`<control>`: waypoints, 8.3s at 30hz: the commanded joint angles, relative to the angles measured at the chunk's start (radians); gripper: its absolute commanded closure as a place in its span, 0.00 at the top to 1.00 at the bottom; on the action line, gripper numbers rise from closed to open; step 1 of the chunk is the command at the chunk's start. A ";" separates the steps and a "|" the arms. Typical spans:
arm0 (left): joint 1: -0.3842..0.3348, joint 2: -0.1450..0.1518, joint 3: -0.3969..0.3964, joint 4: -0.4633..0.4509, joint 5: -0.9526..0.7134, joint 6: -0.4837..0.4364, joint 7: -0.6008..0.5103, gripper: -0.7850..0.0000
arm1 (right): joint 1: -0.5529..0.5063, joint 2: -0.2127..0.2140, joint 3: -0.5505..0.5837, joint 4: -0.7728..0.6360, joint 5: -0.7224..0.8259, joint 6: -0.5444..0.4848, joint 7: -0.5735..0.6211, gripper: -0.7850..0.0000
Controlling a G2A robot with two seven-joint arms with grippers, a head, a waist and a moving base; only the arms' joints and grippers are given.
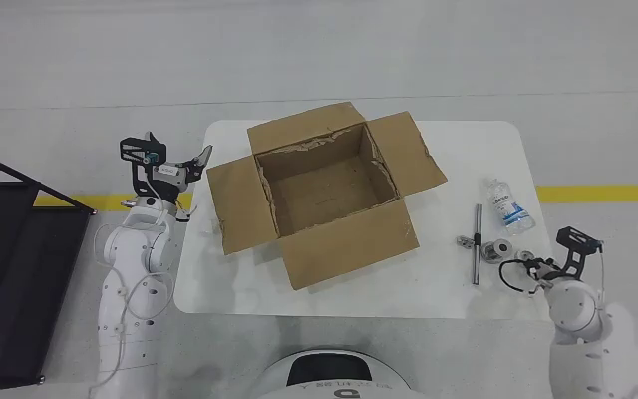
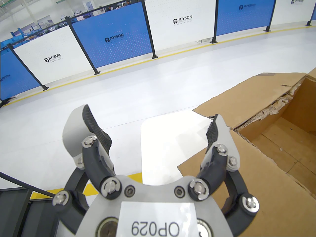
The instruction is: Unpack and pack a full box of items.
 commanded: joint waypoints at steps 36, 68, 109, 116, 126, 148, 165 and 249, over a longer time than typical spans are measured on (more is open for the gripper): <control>0.000 0.000 0.000 0.000 0.000 0.000 0.000 1.00 | -0.232 -0.032 0.127 -0.321 0.415 -0.140 -0.173 1.00; 0.000 0.000 0.000 0.000 0.000 0.000 0.000 1.00 | 0.086 0.052 0.078 0.113 0.080 -0.035 0.175 0.43; 0.000 0.000 0.000 0.000 0.000 0.000 0.000 1.00 | -0.085 0.069 0.276 -0.053 0.767 -0.297 0.309 0.00; 0.000 0.000 0.000 0.000 0.000 0.000 0.000 1.00 | -0.097 0.073 0.295 -0.058 0.823 -0.298 0.353 0.00; 0.000 0.000 0.000 0.000 0.000 0.000 0.000 1.00 | -0.085 0.071 0.276 -0.086 0.901 -0.262 0.330 0.00; 0.000 0.000 0.000 0.000 0.000 0.000 0.000 1.00 | -0.089 0.065 0.102 -0.476 0.994 0.009 0.248 0.00; 0.000 0.000 0.000 0.000 0.000 0.000 0.000 1.00 | 0.292 0.087 -0.507 -0.565 0.691 0.208 0.283 0.00; 0.000 0.000 0.000 0.000 0.000 0.000 0.000 1.00 | 0.478 -0.057 -0.781 -0.497 0.182 0.399 0.252 0.27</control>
